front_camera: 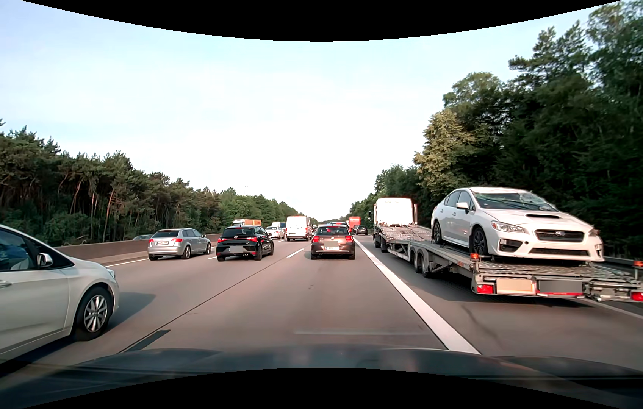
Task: Follow the waypoints while adhering to traffic rules and regulations
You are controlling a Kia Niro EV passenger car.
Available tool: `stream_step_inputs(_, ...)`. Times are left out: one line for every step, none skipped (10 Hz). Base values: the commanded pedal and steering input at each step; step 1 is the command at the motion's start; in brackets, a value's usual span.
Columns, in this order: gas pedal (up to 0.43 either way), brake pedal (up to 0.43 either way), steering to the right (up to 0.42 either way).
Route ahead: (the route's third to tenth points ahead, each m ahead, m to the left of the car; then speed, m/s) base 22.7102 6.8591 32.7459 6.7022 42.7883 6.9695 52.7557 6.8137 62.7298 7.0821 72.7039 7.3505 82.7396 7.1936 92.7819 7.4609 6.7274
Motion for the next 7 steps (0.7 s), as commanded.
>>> stream_step_inputs(0.000, 0.091, -0.004)
stream_step_inputs(0.000, 0.091, -0.004)
stream_step_inputs(0.000, 0.091, -0.004)
stream_step_inputs(0.000, 0.091, -0.004)
stream_step_inputs(0.000, 0.085, -0.004)
stream_step_inputs(0.000, 0.079, -0.004)
stream_step_inputs(0.000, 0.073, -0.004)
